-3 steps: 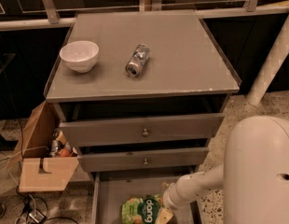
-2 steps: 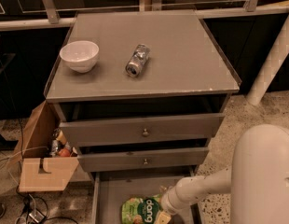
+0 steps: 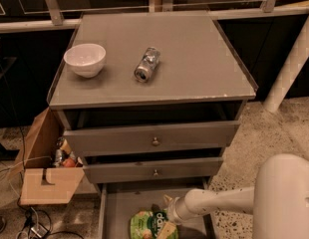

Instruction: Pick green rice chip bag from bottom drawer and place on counter

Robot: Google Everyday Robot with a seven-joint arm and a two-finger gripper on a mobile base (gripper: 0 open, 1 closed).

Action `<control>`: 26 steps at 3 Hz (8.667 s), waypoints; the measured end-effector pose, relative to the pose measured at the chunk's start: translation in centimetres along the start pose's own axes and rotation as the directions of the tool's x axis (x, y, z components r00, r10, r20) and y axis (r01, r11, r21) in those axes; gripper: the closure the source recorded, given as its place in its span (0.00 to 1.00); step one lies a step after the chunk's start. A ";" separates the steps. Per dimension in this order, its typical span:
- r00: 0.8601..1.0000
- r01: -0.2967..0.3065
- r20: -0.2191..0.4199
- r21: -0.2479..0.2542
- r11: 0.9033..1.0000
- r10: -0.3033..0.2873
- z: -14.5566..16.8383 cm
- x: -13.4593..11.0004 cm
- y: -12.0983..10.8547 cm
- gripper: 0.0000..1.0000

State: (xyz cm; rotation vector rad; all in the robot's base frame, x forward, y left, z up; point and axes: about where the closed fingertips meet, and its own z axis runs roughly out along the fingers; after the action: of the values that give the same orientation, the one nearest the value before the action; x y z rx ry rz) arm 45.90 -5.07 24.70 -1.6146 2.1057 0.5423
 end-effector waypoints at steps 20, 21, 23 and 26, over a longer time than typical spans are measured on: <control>0.993 -0.102 -0.042 0.110 0.989 0.107 -2.2 1.4 -4.4 1.00; 0.987 -0.123 -0.075 0.179 0.976 0.139 -6.8 2.0 -4.8 1.00; 0.977 -0.096 -0.145 0.357 0.929 0.157 -19.7 1.5 -3.9 1.00; 0.972 -0.072 -0.170 0.439 0.896 0.161 -28.6 1.1 -4.6 1.00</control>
Offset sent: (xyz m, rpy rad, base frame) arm 0.0032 0.0132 -0.0327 0.0071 0.0089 0.0065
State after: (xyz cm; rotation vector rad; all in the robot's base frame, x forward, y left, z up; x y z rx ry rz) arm 47.25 -22.69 47.65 -1.3374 2.2765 -0.0658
